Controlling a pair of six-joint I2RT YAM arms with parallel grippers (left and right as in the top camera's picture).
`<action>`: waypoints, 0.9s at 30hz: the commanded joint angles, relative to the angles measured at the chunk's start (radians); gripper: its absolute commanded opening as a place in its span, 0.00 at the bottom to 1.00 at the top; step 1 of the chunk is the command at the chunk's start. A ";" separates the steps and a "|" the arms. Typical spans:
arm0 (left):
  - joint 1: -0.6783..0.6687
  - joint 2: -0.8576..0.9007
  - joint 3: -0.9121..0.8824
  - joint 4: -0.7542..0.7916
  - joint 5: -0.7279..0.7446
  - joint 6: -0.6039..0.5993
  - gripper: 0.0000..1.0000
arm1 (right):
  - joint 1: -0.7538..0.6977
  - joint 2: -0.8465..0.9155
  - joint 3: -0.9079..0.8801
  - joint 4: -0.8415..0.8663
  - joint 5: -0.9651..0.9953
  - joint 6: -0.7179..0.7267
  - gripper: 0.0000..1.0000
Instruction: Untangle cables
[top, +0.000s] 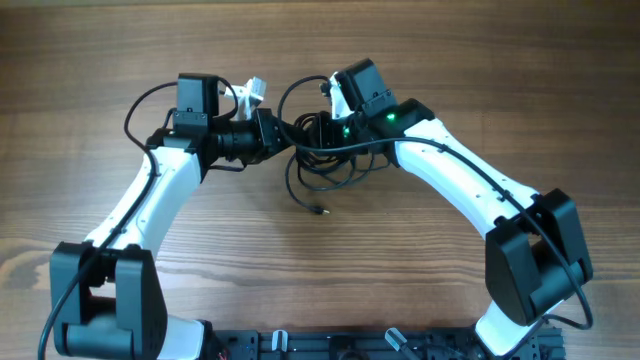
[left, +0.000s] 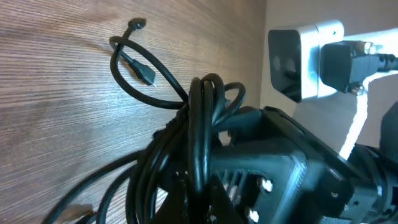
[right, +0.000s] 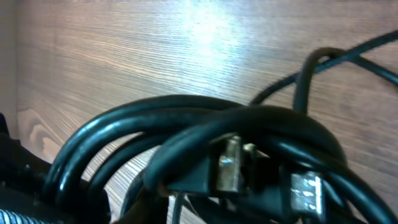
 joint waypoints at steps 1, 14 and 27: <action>0.002 -0.042 0.016 0.005 0.109 -0.013 0.04 | -0.012 0.022 -0.005 0.023 0.021 0.008 0.04; 0.028 -0.041 0.015 -0.169 -0.398 0.069 0.04 | -0.153 -0.481 -0.005 -0.020 -0.132 -0.113 0.04; 0.028 -0.070 0.016 0.048 0.047 0.344 0.04 | -0.185 -0.449 -0.005 -0.226 -0.040 -0.132 0.34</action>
